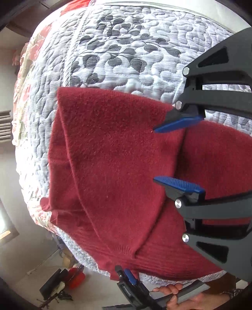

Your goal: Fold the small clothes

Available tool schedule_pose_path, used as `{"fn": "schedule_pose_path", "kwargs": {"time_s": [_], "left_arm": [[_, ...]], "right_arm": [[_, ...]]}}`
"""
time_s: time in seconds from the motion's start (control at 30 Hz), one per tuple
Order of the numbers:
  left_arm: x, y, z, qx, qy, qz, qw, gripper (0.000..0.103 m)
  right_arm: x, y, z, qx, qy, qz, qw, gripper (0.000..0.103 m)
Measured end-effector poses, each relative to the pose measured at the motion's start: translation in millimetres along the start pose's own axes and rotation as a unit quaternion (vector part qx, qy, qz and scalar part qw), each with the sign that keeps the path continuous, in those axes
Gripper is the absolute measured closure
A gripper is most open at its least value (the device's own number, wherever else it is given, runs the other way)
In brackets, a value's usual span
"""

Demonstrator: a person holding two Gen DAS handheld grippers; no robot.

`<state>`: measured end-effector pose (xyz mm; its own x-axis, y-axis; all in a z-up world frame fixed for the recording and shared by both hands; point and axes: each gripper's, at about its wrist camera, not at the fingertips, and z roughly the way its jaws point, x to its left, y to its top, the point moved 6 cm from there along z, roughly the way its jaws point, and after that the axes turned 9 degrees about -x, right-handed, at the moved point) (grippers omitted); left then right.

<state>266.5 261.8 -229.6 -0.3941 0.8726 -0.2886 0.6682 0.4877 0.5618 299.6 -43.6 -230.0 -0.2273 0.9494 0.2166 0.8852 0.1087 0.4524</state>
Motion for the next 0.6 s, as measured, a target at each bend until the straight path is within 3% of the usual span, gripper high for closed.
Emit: {"fn": "schedule_pose_path", "kwargs": {"time_s": [0.13,0.23,0.33,0.43,0.6], "left_arm": [[-34.3,-9.6,8.2,0.020,-0.040,0.043,0.9980,0.045],[-34.6,-26.6,36.4,0.055,-0.025,0.059,0.9964,0.045],[-28.0,-39.9,54.9,0.076,-0.017,0.062,0.9951,0.045],[-34.0,-40.1,51.8,0.076,-0.014,0.084,0.9935,0.044],[-24.2,-23.3,21.8,0.071,-0.042,0.058,0.9949,0.043]], "right_arm": [[-1.7,-2.6,13.0,0.014,-0.008,0.010,1.000,0.056],[-5.5,-11.6,35.0,0.041,-0.018,0.032,0.999,0.055],[-2.9,-12.8,46.5,0.038,-0.019,0.039,0.998,0.053],[6.8,-11.3,48.4,0.039,-0.037,0.025,0.998,0.048],[31.3,-2.5,25.0,0.017,-0.048,0.026,0.998,0.047]]}}
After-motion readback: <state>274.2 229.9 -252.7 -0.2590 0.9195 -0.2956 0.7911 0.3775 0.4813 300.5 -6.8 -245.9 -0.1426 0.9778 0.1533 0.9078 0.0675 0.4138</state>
